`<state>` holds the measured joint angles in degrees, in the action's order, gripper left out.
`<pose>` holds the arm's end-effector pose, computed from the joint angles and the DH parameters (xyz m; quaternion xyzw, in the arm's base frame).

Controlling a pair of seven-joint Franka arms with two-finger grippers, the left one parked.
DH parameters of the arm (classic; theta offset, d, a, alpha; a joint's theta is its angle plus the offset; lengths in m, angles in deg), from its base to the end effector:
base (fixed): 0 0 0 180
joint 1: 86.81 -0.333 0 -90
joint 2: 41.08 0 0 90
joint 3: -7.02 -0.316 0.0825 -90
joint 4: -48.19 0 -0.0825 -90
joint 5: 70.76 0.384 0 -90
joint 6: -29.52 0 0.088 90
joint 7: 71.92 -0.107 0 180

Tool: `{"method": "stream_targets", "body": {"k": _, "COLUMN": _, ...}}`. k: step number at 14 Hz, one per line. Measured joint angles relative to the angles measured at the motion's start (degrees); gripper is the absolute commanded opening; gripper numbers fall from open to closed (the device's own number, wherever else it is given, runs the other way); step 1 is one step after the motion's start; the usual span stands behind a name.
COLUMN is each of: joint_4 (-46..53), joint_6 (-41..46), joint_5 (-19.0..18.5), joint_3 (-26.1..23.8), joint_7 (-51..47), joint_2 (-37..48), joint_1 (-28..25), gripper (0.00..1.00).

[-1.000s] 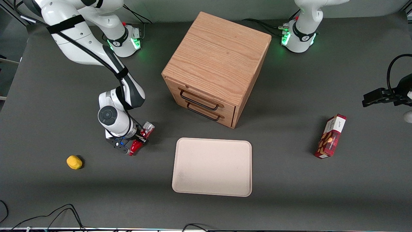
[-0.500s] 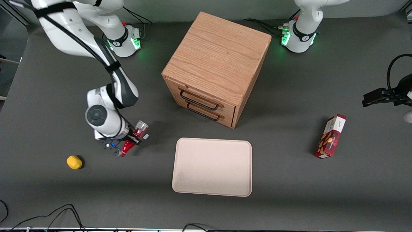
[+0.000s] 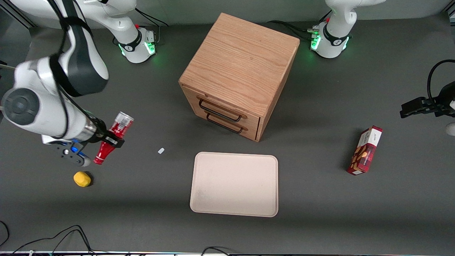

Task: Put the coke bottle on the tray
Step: 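Lift the bottle and turn it upright with the right gripper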

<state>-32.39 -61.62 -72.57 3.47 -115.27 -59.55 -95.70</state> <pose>0.6297 0.1299 0.5099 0.9617 -0.2654 -0.0580 0.0373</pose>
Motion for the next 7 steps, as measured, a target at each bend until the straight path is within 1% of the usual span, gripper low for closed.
{"method": "stream_targets", "body": {"k": 3, "joint_4": 6.72, "joint_6": 5.36, "joint_5": 0.0, "joint_3": -0.01, "joint_7": 2.3, "joint_2": -1.88, "joint_1": 0.06, "gripper": 0.0}}
{"method": "stream_targets", "body": {"k": 7, "joint_4": 14.02, "joint_6": 6.77, "joint_5": 0.11, "joint_3": -0.89, "joint_7": 3.35, "joint_2": -7.29, "joint_1": -0.66, "gripper": 0.0}}
